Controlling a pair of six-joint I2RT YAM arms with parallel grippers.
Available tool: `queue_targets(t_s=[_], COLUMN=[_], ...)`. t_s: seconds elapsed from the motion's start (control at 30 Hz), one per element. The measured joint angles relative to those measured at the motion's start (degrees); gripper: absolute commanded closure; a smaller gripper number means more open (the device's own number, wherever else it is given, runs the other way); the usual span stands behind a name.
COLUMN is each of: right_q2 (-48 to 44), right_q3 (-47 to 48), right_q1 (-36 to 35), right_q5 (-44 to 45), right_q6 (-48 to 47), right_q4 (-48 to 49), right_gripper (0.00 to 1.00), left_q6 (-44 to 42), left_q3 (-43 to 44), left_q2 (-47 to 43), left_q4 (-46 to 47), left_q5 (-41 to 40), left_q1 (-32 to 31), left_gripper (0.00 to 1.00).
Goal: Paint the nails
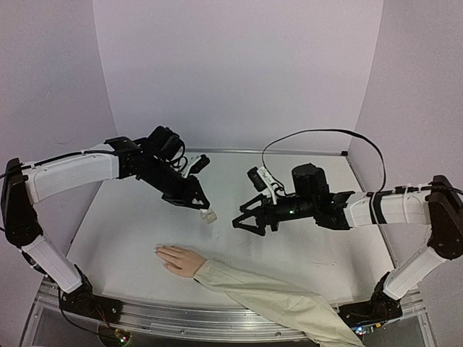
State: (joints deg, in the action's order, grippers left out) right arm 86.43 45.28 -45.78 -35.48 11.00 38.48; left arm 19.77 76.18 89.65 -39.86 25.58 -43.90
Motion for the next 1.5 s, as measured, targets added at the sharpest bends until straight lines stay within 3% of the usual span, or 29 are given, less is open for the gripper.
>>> queue_targets(t_s=[0.37, 0.87, 1.13, 1.23, 1.33, 1.43, 1.5], right_q2=[6.29, 11.39, 12.28, 12.57, 12.96, 13.03, 13.07], right_q3=[1.66, 4.00, 4.35, 4.37, 4.61, 5.18, 5.25], right_q1=[-2.25, -3.39, -3.52, -3.50, -3.65, -3.82, -3.80], right_q5=[-9.51, -14.71, -15.78, -16.02, -16.37, -16.41, -16.37], right_q6=[1.51, 6.69, 7.87, 8.33, 8.81, 9.03, 9.33], right_q4=[11.21, 20.59, 22.03, 22.47, 23.43, 23.87, 24.06], right_gripper=[0.36, 0.73, 0.77, 0.67, 0.68, 0.78, 0.95], left_q6=[1.66, 1.84, 2.62, 2.69, 2.62, 2.62, 2.58], left_q3=[-0.28, -0.28, -0.28, -0.28, -0.28, -0.28, -0.28], left_q2=[-4.74, -4.74, -4.72, -4.72, -4.39, -3.96, -3.96], left_q4=[3.56, 5.33, 5.42, 5.42, 5.60, 5.68, 5.77], left_q5=[5.05, 7.48, 7.96, 7.98, 8.44, 9.09, 9.25], left_q1=[-3.69, -4.92, -4.92, -4.92, -4.94, -5.09, -5.11], left_gripper=[1.00, 1.00, 1.00, 1.00, 1.00, 1.00, 1.00])
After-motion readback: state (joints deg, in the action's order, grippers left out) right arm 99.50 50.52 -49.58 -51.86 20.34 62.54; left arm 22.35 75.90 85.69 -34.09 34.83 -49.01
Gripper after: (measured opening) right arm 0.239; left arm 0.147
